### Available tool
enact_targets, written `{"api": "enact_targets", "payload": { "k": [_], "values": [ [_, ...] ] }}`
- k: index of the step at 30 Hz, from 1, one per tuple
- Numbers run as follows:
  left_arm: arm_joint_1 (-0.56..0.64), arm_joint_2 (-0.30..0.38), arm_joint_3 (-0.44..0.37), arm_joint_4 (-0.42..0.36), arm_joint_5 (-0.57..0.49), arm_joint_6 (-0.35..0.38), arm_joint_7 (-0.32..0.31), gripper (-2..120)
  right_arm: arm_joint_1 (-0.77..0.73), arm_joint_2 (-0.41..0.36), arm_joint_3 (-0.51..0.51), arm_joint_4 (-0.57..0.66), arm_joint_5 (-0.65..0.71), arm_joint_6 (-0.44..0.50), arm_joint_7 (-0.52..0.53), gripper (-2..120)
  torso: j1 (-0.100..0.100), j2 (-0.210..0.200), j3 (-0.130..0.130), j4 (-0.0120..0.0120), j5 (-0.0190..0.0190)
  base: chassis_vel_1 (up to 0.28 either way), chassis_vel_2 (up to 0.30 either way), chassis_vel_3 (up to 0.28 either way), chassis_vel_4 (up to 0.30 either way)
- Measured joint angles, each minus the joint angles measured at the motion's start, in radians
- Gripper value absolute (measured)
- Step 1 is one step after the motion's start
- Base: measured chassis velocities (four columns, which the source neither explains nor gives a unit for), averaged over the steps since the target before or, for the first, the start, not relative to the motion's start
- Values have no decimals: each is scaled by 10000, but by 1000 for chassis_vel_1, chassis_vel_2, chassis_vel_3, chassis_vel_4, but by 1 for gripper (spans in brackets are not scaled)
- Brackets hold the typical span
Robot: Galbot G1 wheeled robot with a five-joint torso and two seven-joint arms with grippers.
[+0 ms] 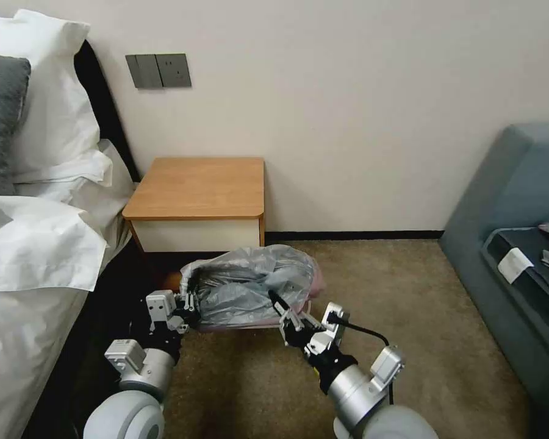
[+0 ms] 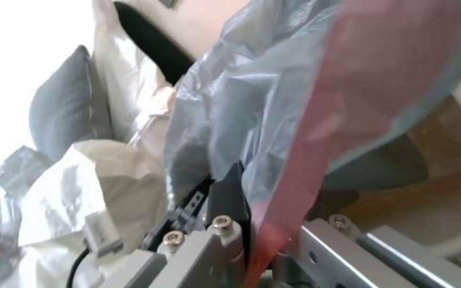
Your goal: Pick up the garbage bag from the table and place it over the trash can.
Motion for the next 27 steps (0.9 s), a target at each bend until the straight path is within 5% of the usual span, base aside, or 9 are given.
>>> {"api": "enact_targets", "payload": {
  "k": [27],
  "values": [
    [-101, -102, -195, -1046, -2174, 1820, -1255, 3, -892, -214, 421, -384, -1361, 744, -861, 0, 0, 0, 0, 0, 0, 0, 0, 0, 0]
  ]
}}
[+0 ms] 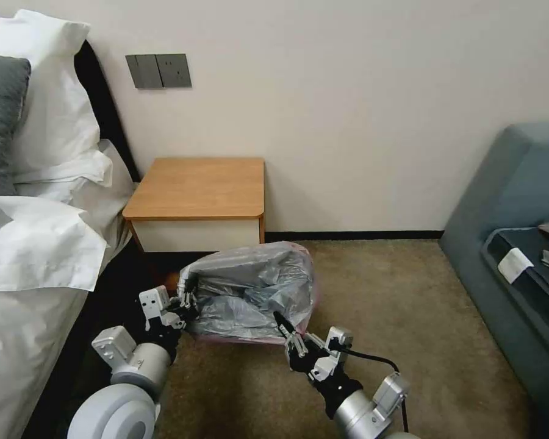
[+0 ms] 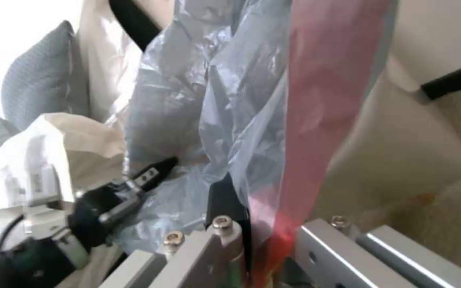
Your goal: Pick up the garbage bag from the table and place it over the trash can.
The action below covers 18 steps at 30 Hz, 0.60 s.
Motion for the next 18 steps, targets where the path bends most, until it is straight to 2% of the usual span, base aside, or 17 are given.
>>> {"api": "enact_targets", "payload": {
  "k": [10, 18],
  "values": [
    [-148, 17, -18, 242, 121, -8, -31, 3, -548, -65, -214, 636, 287, -23, 71, 0, 0, 0, 0, 0, -1, 0, 0, 0, 0],
    [-159, 13, -56, 55, -18, -4, -34, 3, -733, -291, -169, 345, 163, 6, 73, 0, 0, 0, 0, -1, -1, 0, 0, 0, 0]
  ]
}}
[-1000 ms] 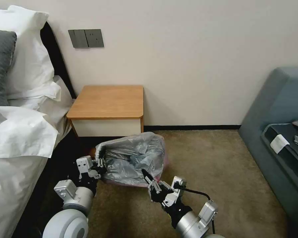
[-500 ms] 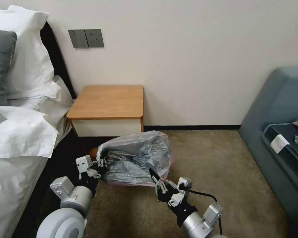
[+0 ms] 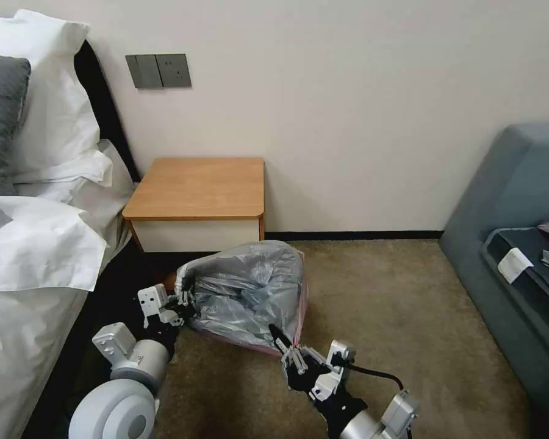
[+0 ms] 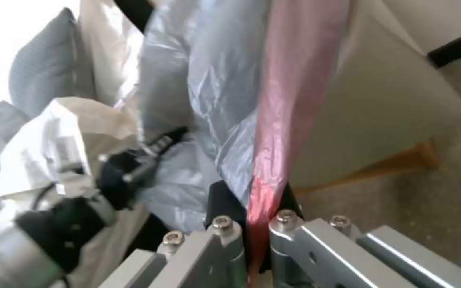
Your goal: Pick up the garbage bag from the table and place it over the trash can.
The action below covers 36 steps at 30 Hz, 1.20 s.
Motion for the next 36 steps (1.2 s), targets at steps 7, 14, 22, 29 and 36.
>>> {"api": "enact_targets", "payload": {
  "k": [7, 14, 22, 29, 36],
  "values": [
    [124, 19, -15, -174, -290, 123, -17, 3, 366, 41, 348, -492, -170, 171, -47, 0, 0, 0, 1, 1, 1, 0, 0, 0, 0],
    [99, 44, -46, -191, -403, 160, -52, 3, 401, 8, 489, -808, -676, 440, -155, -2, 0, 0, 1, 1, 1, 0, 0, 0, 0],
    [-33, 99, -67, 49, -407, 209, -79, 3, -79, -184, 571, -752, -2663, 709, -645, 34, 0, 0, 1, 1, 1, 0, 0, 0, 0],
    [-72, 68, -88, 137, -329, 228, -100, 3, -261, -283, 733, -60, -4390, -835, -233, 53, 0, 0, 1, 0, 0, 0, 0, 0, 0],
    [-57, -34, -153, 192, -183, 229, -140, 3, -189, -402, 888, 463, -5062, -1621, 209, 82, 0, 0, 1, 1, 0, 0, 0, 0, 0]
  ]
}}
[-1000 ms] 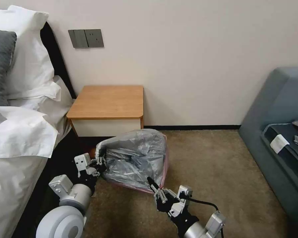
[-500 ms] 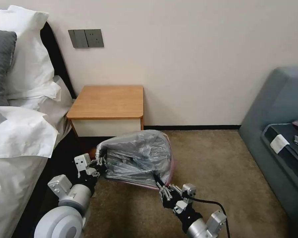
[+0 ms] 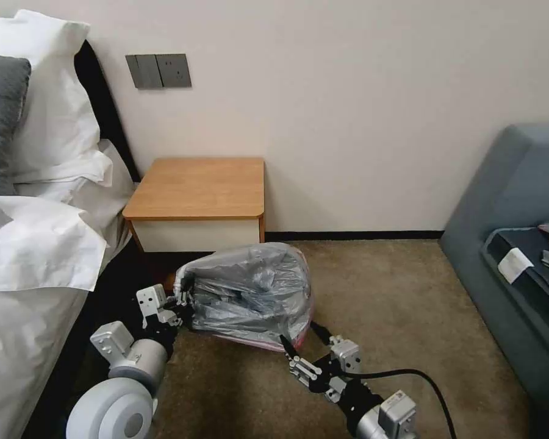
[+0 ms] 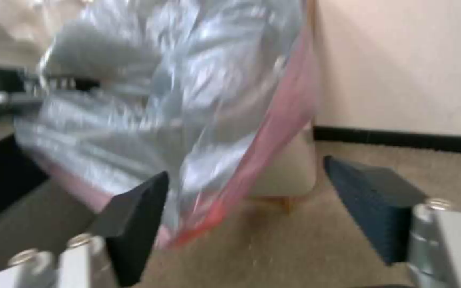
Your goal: Pick up the garbage bag from the table and place it over the trash can.
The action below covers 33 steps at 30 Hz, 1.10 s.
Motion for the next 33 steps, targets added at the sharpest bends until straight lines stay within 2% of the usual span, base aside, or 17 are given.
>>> {"api": "enact_targets", "payload": {
  "k": [3, 4, 7, 9, 11, 12, 15, 17, 31, 33],
  "values": [
    [123, -71, -2, 11, 35, 0, -3, 3, 132, 75, 106, 306, 322, 126, 83, 96, 0, 0, 0, -1, 0, 0, 0, 0, 0],
    [123, -71, -2, 11, 35, 0, -3, 3, 132, 75, 106, 306, 322, 126, 83, 96, 0, 0, 0, -1, 0, 0, 0, 0, 0],
    [189, -66, 4, 14, -86, -6, 3, 3, 742, 302, 277, 303, 1756, 1380, -385, 100, 0, 0, -1, 0, -1, 0, 0, 0, 0],
    [195, -60, 6, 0, -154, -6, 7, 3, 892, 362, 333, 227, 2127, 1590, -471, 100, 0, 0, 0, 1, 0, 0, 0, 0, 0],
    [212, -52, 9, -154, -482, -6, 15, 3, 1379, 595, 507, -139, 3981, 2024, -715, 100, 0, 0, 0, 0, 1, 0, 0, 0, 0],
    [212, -52, 9, -154, -482, -6, 15, 3, 1379, 595, 507, -139, 3981, 2024, -715, 100, 0, 0, 0, 0, 1, 0, 0, 0, 0],
    [229, -76, 14, -251, -635, -3, 21, 3, 1750, 927, 551, -570, 5922, 2338, -915, 100, 0, 0, 0, 0, 0, 0, 0, 0, 0],
    [242, -87, 13, -268, -668, -3, 21, 3, 1855, 1050, 550, -714, 6406, 2417, -956, 100, 0, 0, 0, 0, 0, 0, 0, 0, 0],
    [294, -93, -6, -469, -837, -19, 24, 3, 2000, 1355, 788, -1702, 7073, 2775, -1381, 100, 0, 0, 0, 0, 0, 0, 0, 0, 0],
    [300, -96, -4, -491, -842, -21, 23, 3, 1991, 1461, 795, -1732, 7492, 2847, -1517, 100, 0, 0, 0, 0, 0, 0, 0, 0, 0]
  ]
}}
